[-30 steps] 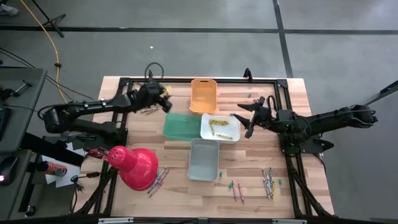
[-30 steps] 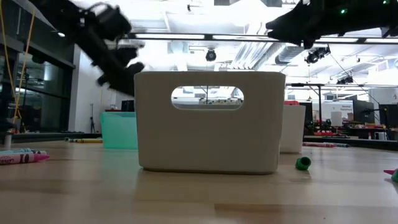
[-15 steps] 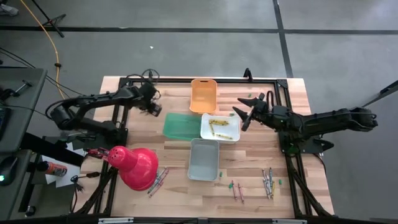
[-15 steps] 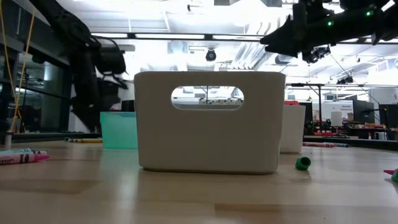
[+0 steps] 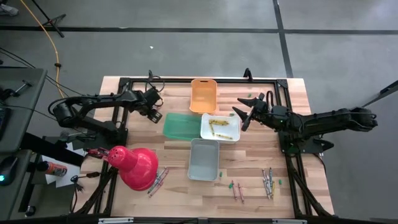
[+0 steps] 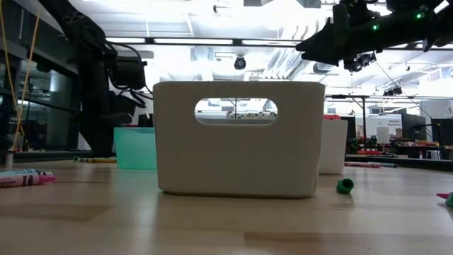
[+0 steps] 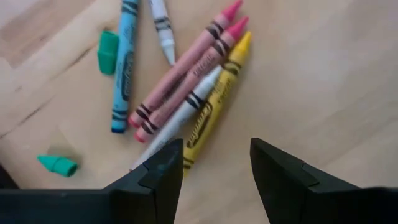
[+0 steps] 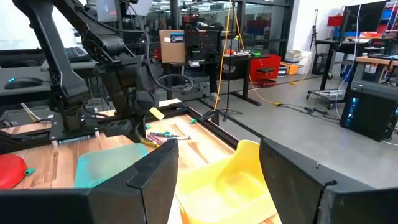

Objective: Sort crayons
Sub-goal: Put the yellow crayon into the white bin

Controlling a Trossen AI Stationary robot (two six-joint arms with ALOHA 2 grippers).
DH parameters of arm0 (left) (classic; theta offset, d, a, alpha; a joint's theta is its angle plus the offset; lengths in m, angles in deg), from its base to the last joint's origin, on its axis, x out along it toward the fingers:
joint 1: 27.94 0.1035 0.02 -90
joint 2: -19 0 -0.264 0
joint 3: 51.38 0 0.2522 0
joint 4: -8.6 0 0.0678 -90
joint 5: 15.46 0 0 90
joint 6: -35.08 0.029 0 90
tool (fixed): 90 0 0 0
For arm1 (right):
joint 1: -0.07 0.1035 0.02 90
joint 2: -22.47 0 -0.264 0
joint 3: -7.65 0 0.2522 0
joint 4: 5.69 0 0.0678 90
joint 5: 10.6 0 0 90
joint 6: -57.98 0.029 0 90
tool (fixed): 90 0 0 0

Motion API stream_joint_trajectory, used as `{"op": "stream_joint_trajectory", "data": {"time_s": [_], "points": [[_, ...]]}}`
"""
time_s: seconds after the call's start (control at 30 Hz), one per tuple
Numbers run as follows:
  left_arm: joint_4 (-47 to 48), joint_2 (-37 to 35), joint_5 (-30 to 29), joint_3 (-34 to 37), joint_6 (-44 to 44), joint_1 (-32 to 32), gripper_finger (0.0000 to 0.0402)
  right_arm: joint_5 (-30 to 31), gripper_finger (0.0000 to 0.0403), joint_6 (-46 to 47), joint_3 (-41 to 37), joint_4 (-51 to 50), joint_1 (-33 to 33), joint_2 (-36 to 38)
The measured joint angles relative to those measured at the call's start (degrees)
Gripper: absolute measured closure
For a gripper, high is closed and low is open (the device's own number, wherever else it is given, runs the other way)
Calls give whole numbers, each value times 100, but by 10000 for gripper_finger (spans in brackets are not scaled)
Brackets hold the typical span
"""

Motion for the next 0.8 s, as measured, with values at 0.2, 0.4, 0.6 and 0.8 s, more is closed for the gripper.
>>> {"op": "stream_joint_trajectory", "data": {"time_s": [0.2, 0.4, 0.6, 0.8], "points": [[42, 2, -205, 0, -127, -17, 229, -1, 183, 39, 0, 0, 0, 2], [144, 39, -87, 0, -129, -2, 229, -2, 183, 125, 0, 0, 0, 2], [76, 408, -27, -31, -119, -3, 229, -2, 183, 107, 0, 0, 0, 2], [29, 769, 41, -48, -65, -14, 229, -2, 183, 106, 0, 2, 0, 2]]}}
